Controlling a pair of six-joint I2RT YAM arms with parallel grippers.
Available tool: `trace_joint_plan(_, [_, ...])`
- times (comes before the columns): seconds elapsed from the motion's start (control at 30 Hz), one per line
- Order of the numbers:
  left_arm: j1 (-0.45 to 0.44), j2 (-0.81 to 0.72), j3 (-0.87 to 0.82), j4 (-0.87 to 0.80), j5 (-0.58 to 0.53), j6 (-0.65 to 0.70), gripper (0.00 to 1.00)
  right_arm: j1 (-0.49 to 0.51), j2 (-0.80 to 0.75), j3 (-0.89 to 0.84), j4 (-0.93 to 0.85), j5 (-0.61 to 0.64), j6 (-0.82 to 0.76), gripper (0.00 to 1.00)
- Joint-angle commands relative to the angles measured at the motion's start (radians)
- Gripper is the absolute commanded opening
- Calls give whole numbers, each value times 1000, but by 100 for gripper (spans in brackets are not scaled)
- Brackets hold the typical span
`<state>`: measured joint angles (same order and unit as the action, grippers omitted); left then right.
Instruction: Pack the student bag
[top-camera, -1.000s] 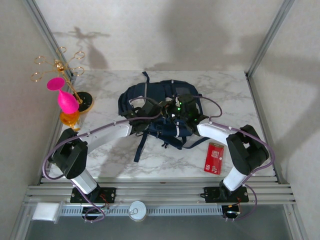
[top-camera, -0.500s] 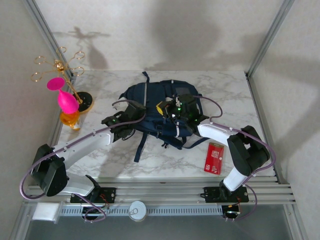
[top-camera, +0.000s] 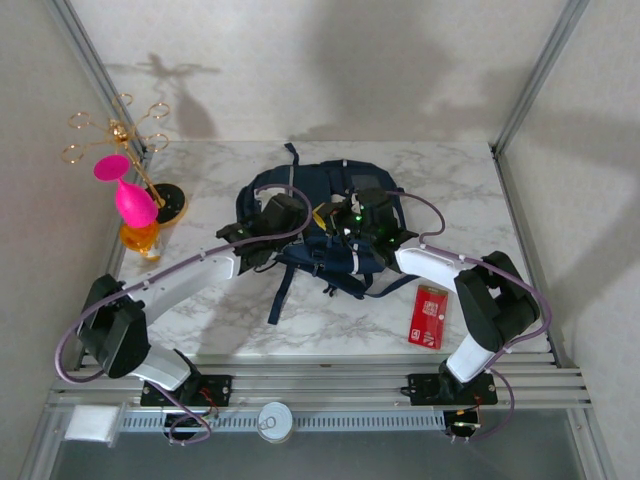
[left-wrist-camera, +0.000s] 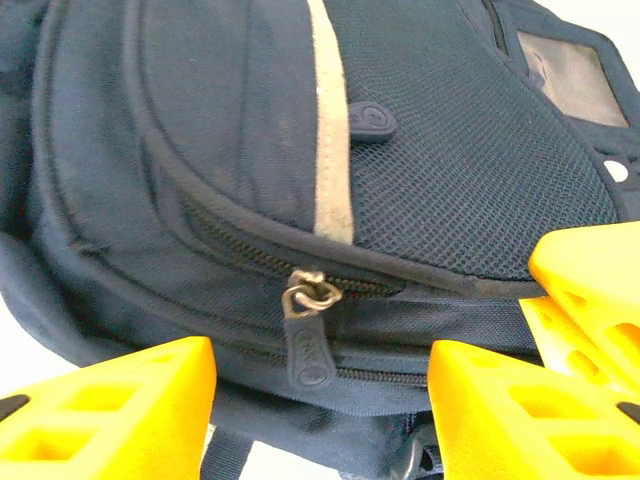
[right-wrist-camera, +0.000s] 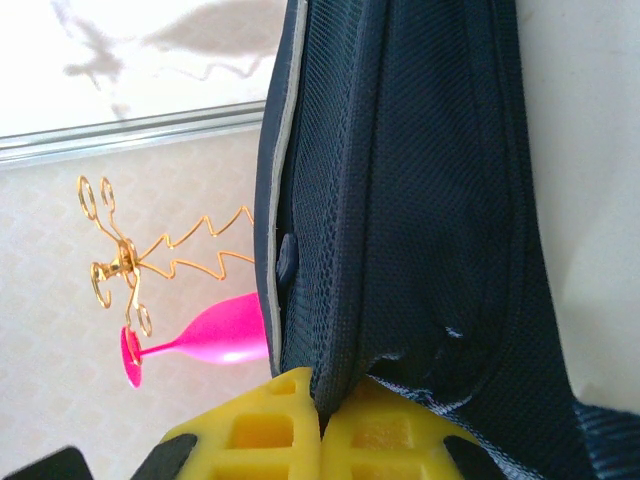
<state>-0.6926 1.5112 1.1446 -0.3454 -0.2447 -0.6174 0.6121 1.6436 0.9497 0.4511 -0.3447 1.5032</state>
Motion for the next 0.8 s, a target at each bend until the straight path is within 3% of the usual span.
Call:
trace_joint_plan(0.0, [14,37,38,17,15,66,53,5,-38,54,91,-39,-29,0])
trace_joint_plan(0.37, [51,75,22,131,51,101,31,5,-29,52,83,-43,-37,0])
trace_joint_plan(0.67, [65,21,-29,113,36,136,1,-6,-41,53,38,-36,-88,0])
trace_joint_plan(0.77, [64,-10,-55,73,46,148,0,-30,-53,67,-27,-26,-153,0])
